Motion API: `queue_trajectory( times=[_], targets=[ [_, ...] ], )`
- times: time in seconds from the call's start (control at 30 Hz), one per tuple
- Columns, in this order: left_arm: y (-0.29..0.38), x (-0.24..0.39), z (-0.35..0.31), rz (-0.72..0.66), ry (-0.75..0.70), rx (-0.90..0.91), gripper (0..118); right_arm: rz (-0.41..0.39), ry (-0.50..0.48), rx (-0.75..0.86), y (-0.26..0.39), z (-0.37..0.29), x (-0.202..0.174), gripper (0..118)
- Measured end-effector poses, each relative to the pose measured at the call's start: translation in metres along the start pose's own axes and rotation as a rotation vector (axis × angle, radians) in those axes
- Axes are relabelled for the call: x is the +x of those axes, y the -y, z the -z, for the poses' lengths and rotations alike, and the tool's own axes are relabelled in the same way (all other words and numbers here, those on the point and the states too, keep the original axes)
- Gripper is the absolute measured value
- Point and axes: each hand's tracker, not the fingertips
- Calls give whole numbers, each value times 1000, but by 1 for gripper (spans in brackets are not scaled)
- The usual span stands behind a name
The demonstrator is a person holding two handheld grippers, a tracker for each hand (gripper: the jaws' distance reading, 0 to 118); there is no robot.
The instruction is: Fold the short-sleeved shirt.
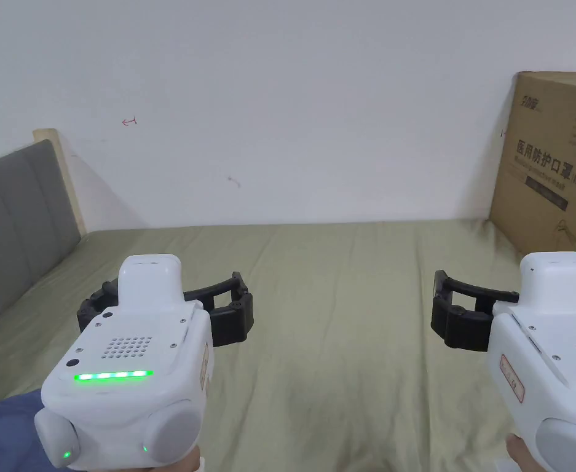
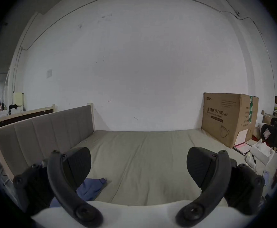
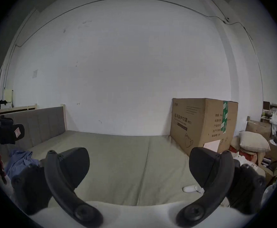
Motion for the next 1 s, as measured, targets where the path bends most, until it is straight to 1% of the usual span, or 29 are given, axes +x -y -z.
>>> queue_trajectory(
  times=[0.07,0.13,0.17,0.2,0.23,0.27,0.3,0.33,0.37,0.4,0.43,0.5,0.53,0.6,0.67,0.73,0.83,0.93,1.0],
  targets=[
    [-1,1,-2,-6,11,10,116,-4,-4,10,0,-2,0,118],
    [-1,3,-3,0,19,13,115,-22,-25,21,0,-7,-2,114],
    [-1,4,-4,11,29,17,113,-34,-25,20,-1,-6,-2,108],
    [0,5,-6,29,37,32,102,-43,-24,16,-1,-6,-3,90],
    [1,7,-8,48,35,49,84,-49,-20,7,-1,-5,-4,62],
    [1,9,-9,59,36,54,59,-46,-15,-11,-2,-3,-3,33],
    [1,9,-9,63,42,51,22,-37,-10,-31,-1,0,-1,22],
    [2,9,-9,64,54,42,4,27,-43,-68,1,1,5,22],
    [2,9,-9,61,65,32,4,77,-99,-84,4,3,9,20],
    [5,8,-11,64,121,24,3,118,-140,-91,6,3,13,12],
    [6,6,-12,58,167,24,1,117,-121,-94,7,2,15,5],
    [7,11,-13,80,155,22,0,57,-75,-77,9,0,12,0],
    [7,14,-13,90,150,18,0,39,-84,-70,9,-1,12,0],
    [8,14,-11,70,174,3,0,37,-79,-68,8,-1,13,0],
    [10,16,-8,26,186,-15,0,60,-80,-61,7,-2,15,0],
    [12,18,-4,15,187,-26,0,78,-78,-45,6,-5,18,0],
    [12,18,-1,8,194,-42,0,53,-63,-36,4,-6,20,0],
    [13,5,-1,-38,195,-63,0,48,-66,-44,6,-1,19,0],
    [14,-15,-2,-83,180,-102,0,70,-101,-58,10,6,9,0]
  ],
)
